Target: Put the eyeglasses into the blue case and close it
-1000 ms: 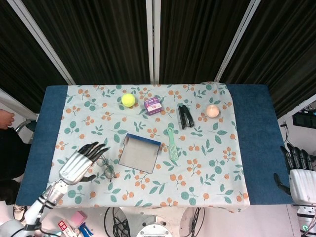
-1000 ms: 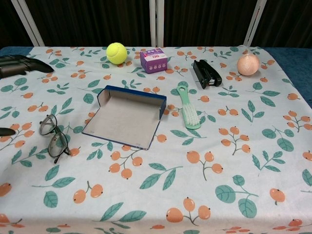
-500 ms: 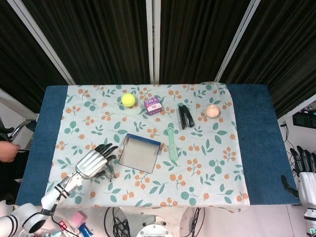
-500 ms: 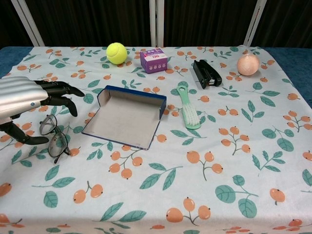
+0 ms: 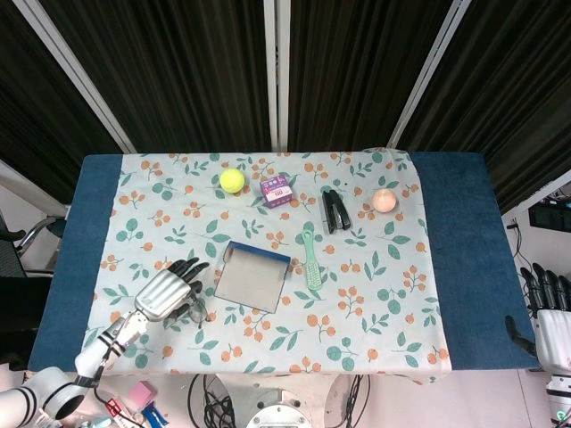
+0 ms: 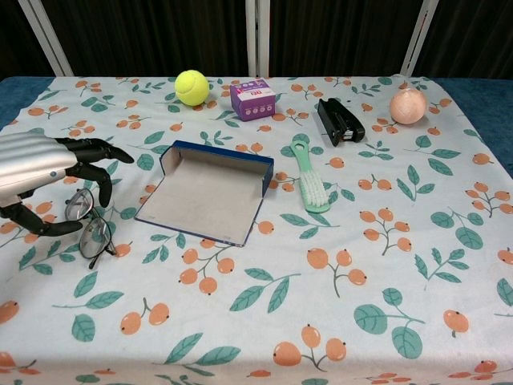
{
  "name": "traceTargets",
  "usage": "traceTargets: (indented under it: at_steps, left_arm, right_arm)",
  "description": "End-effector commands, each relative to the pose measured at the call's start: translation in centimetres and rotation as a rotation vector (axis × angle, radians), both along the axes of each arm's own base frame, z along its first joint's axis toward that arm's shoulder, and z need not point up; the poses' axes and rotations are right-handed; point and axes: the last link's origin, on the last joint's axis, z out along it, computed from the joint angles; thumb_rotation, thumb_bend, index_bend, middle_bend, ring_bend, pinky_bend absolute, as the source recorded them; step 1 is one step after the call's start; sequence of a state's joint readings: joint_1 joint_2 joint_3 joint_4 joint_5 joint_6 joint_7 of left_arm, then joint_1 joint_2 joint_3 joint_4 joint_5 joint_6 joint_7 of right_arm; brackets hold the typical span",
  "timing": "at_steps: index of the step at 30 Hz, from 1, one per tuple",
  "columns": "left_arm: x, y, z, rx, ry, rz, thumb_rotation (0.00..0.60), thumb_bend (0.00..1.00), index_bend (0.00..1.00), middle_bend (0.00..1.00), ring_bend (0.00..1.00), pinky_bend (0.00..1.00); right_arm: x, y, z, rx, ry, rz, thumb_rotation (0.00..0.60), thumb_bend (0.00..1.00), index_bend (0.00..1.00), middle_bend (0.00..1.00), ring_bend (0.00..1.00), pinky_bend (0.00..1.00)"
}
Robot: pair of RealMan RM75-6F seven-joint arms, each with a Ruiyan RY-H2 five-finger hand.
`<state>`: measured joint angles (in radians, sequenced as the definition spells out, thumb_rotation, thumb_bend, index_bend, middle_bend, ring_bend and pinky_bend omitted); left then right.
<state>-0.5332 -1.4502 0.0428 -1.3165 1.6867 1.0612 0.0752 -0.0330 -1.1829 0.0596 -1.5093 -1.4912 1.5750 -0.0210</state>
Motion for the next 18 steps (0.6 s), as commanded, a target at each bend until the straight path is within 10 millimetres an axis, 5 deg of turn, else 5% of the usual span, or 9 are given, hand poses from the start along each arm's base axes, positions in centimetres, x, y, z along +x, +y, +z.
traceTargets:
  at_steps: [1, 18]
  left_arm:
    - [-0.14, -0.08, -0.14, -0.004, -0.001, 0.004, 0.6, 0.31, 0.44, 0.09, 0.06, 0.18]
    - [-0.28, 0.27, -0.73, -0.012, -0.027, 0.029, 0.6, 0.34, 0.52, 0.11, 0.06, 0.18]
  right_arm:
    - [0.01, 0.03, 0.03, 0.002, 0.002, -0.001, 0.6, 0.27, 0.0, 0.0, 0.0, 0.0]
    - [-0.33, -0.13, -0.15, 0.016, 0.005, -0.028, 0.6, 0.27, 0.0, 0.0, 0.0, 0.0]
